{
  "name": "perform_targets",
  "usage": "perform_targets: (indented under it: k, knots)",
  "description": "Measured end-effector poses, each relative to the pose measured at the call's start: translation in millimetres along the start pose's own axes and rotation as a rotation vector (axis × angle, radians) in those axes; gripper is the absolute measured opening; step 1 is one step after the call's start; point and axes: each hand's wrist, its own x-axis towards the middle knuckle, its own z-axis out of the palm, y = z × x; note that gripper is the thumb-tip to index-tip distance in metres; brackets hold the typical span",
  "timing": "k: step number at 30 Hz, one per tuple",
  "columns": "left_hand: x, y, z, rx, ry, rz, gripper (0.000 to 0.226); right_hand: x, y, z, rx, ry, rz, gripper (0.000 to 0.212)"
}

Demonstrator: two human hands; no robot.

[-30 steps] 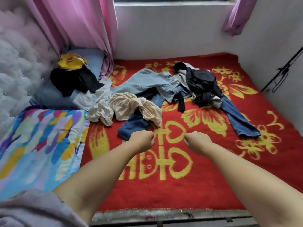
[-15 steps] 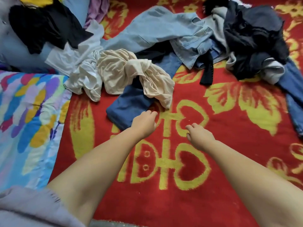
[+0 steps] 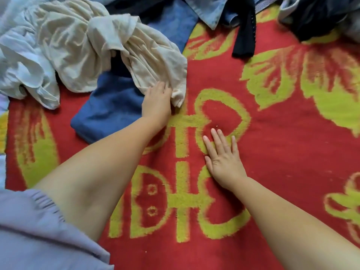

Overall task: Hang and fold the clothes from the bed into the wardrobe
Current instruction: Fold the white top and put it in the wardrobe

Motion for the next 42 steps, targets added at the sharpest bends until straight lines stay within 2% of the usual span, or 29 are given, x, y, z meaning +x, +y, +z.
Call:
perform_targets:
  k: [3, 8, 11, 13, 15, 17, 19, 21, 22, 28, 30, 32, 33, 36, 38, 39, 42]
  knots:
    - [-9, 5, -11, -0.177, -0.022, -0.092, 0.024, 1, -2, -4, 0.004, -0.038, 0.006, 0.060]
    - [-68, 7, -24, -0.187, -0.199, -0.164, 0.025, 7, -6, -37, 0.055, -0.274, 0.023, 0.064]
    - [-106, 9, -50, -0.395, -0.235, -0.294, 0.027, 3, -17, -85, 0.209, -0.441, 0.076, 0.083]
    - [-123, 18, -80, -0.598, -0.217, -0.291, 0.023, -6, -30, -120, 0.366, -0.452, 0.079, 0.101]
    - [-134, 27, -120, -0.767, -0.172, -0.245, 0.018, -19, -51, -160, 0.484, -0.380, -0.013, 0.110]
    - [-138, 36, -169, -0.854, -0.143, -0.193, 0.018, -29, -75, -204, 0.646, -0.264, -0.106, 0.102]
    - [-140, 42, -219, -0.892, -0.109, -0.133, 0.017, -36, -98, -253, 0.770, -0.160, -0.120, 0.063]
    - [-144, 42, -270, -0.889, -0.048, -0.080, 0.019, -41, -118, -303, 0.732, -0.100, -0.069, 0.019]
    - [-147, 40, -294, -0.878, -0.005, -0.053, 0.020, -44, -125, -328, 0.707, -0.065, -0.045, 0.014]
    - [-180, 1, -420, -1.022, 0.254, -0.016, 0.013, -74, -146, -472, 0.941, 0.271, -0.043, 0.027]
    - [-190, -10, -450, -1.060, 0.300, 0.034, 0.027, -83, -154, -508, 0.958, 0.395, -0.035, 0.024]
    - [-200, -16, -479, -1.055, 0.283, 0.106, 0.035, -93, -165, -541, 0.956, 0.485, -0.052, 0.022]
    - [-205, -18, -492, -1.029, 0.248, 0.150, 0.029, -100, -171, -558, 0.984, 0.517, -0.075, 0.023]
    - [-213, -21, -519, -0.746, 0.104, 0.243, 0.017, -124, -190, -606, 1.129, 0.576, -0.164, 0.031]
    - [-212, -26, -522, -0.528, 0.085, 0.163, 0.012, -140, -197, -635, 1.201, 0.632, -0.208, 0.038]
    - [-211, -29, -522, -0.501, 0.104, 0.094, 0.019, -148, -198, -648, 1.220, 0.662, -0.222, 0.041]
    - [-211, -32, -518, -0.705, 0.272, -0.034, 0.030, -167, -197, -677, 1.299, 0.733, -0.248, 0.045]
